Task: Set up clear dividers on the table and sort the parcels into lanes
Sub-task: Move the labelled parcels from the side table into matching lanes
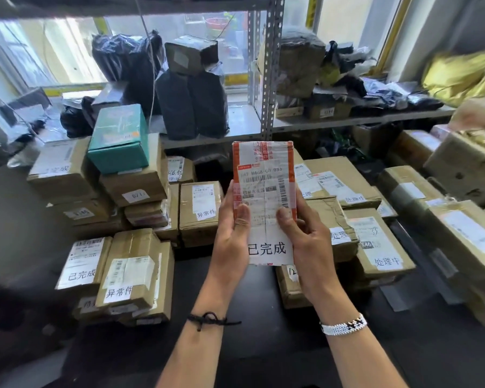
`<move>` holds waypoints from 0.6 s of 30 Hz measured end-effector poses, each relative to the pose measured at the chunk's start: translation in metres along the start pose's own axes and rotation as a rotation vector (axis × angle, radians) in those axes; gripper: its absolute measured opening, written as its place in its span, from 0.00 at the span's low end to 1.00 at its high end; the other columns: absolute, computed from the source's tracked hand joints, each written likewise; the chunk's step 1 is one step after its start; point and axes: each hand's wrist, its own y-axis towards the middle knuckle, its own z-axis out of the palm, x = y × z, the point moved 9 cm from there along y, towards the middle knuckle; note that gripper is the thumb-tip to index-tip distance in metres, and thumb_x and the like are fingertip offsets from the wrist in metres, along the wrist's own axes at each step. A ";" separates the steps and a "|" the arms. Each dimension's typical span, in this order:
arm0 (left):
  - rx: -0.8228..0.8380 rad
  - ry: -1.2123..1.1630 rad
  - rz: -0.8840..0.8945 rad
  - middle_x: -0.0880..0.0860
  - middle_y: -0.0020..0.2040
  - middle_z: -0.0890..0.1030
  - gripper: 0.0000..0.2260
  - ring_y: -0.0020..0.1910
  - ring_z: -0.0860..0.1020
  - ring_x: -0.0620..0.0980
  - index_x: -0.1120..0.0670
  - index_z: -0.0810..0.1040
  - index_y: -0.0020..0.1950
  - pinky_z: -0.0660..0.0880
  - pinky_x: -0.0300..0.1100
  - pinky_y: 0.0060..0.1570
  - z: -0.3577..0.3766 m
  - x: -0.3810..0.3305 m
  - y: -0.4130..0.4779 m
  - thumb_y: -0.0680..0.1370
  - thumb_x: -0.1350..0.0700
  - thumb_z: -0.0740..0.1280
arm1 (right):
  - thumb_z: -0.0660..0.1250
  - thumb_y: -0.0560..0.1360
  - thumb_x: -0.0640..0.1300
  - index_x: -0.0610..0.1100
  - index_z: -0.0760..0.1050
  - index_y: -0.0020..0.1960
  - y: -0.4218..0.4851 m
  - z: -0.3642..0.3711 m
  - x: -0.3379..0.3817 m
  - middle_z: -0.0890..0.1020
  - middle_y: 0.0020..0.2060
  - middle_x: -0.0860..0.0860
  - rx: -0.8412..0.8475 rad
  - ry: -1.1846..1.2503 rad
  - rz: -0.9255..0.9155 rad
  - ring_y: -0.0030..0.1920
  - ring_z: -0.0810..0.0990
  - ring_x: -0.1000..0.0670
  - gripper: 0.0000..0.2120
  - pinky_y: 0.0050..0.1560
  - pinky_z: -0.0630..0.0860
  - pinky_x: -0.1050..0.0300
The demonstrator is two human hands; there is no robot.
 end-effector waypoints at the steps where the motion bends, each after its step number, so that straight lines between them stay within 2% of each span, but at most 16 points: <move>1: 0.017 -0.005 0.005 0.54 0.79 0.69 0.26 0.73 0.76 0.58 0.40 0.59 0.83 0.77 0.63 0.67 0.004 -0.002 -0.001 0.85 0.43 0.60 | 0.72 0.79 0.52 0.59 0.74 0.75 -0.001 -0.003 0.002 0.79 0.67 0.44 -0.005 0.008 -0.003 0.63 0.83 0.44 0.26 0.58 0.84 0.41; 6: 0.072 0.005 0.038 0.53 0.78 0.71 0.27 0.73 0.76 0.55 0.42 0.57 0.83 0.77 0.60 0.68 0.029 -0.011 -0.002 0.84 0.47 0.58 | 0.70 0.81 0.50 0.59 0.75 0.75 -0.002 -0.016 0.019 0.78 0.68 0.42 -0.005 0.043 -0.046 0.63 0.84 0.43 0.22 0.57 0.84 0.42; 10: 0.092 -0.012 0.053 0.52 0.76 0.73 0.26 0.71 0.78 0.52 0.41 0.60 0.82 0.79 0.55 0.66 0.046 -0.015 0.001 0.83 0.47 0.59 | 0.70 0.81 0.51 0.61 0.75 0.74 -0.003 -0.029 0.030 0.78 0.67 0.43 -0.038 0.020 -0.078 0.63 0.84 0.45 0.22 0.55 0.85 0.45; 12: 0.110 -0.022 0.056 0.51 0.76 0.74 0.24 0.72 0.77 0.52 0.38 0.62 0.78 0.77 0.58 0.68 0.058 -0.016 0.004 0.82 0.47 0.60 | 0.70 0.80 0.53 0.62 0.73 0.75 -0.002 -0.040 0.036 0.78 0.68 0.45 -0.053 0.009 -0.085 0.63 0.84 0.45 0.23 0.55 0.85 0.44; 15: 0.149 -0.034 0.067 0.53 0.77 0.73 0.22 0.74 0.75 0.55 0.38 0.63 0.77 0.74 0.61 0.71 0.080 -0.015 0.007 0.83 0.49 0.59 | 0.70 0.81 0.55 0.65 0.75 0.72 -0.001 -0.062 0.046 0.79 0.68 0.47 -0.080 -0.025 -0.107 0.63 0.84 0.46 0.20 0.55 0.85 0.46; 18: 0.156 -0.070 0.081 0.53 0.75 0.75 0.21 0.72 0.77 0.55 0.40 0.65 0.77 0.80 0.53 0.64 0.103 -0.007 0.008 0.84 0.49 0.62 | 0.68 0.82 0.54 0.62 0.74 0.74 0.003 -0.089 0.054 0.81 0.67 0.51 -0.100 -0.075 -0.137 0.61 0.85 0.49 0.20 0.51 0.86 0.51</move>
